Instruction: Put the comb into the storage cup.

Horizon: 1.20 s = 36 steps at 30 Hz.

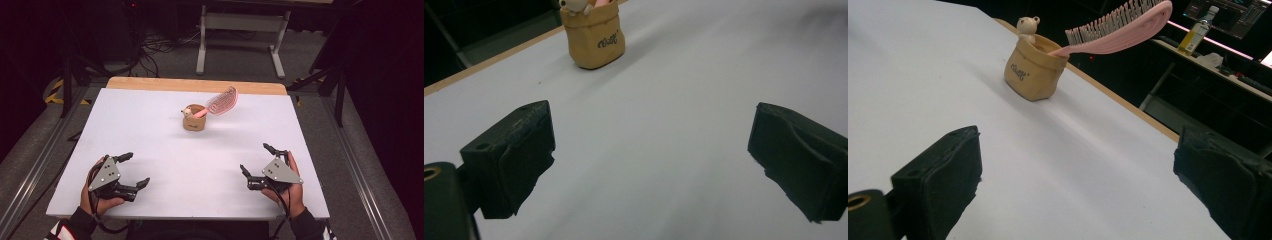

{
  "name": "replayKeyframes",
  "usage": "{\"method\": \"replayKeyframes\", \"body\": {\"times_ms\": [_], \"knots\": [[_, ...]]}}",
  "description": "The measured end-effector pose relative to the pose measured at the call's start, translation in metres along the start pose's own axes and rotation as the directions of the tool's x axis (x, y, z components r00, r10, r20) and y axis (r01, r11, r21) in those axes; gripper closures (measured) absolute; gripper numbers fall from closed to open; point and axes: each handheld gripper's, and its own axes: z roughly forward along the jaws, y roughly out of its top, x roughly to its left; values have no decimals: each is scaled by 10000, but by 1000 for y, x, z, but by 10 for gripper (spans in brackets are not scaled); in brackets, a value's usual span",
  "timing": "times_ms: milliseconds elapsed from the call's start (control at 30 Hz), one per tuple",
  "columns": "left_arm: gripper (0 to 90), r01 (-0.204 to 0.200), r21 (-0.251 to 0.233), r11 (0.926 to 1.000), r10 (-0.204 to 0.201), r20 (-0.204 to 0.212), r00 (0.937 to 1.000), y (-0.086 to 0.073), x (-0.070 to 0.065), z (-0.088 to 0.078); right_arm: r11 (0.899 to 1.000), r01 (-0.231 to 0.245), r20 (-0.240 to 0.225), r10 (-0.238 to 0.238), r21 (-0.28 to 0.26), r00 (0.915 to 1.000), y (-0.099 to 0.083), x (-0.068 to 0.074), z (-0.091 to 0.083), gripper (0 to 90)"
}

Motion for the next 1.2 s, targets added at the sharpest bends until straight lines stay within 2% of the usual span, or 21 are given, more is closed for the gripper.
{"method": "replayKeyframes", "body": {"times_ms": [367, 533, 633, 1000, 1200], "knots": [[58, -50, 32, 10000, 49, 152, 9999, 1, -1, 3, 9980, -208, 9, 208, 603, 9998, -23, -3, -6, 58], [58, 6, 22, 10000, -7, 179, 9998, 0, 0, 4, 9943, -139, 14, 138, 1057, 9999, -35, 0, -9, 58], [57, -27, 34, 10000, 27, 196, 9998, 1, 0, 4, 9929, -261, -81, 273, 1160, 9996, -38, 1, -11, 58], [56, -101, 165, 9998, 99, 120, 9999, 2, -2, 7, 9943, -444, -205, 466, 967, 9987, -38, 1, -12, 57], [56, -122, 185, 9998, 116, 312, 9994, 1, 0, 9, 9944, -618, -20, 622, 855, 9981, -36, 0, -14, 57]]}}
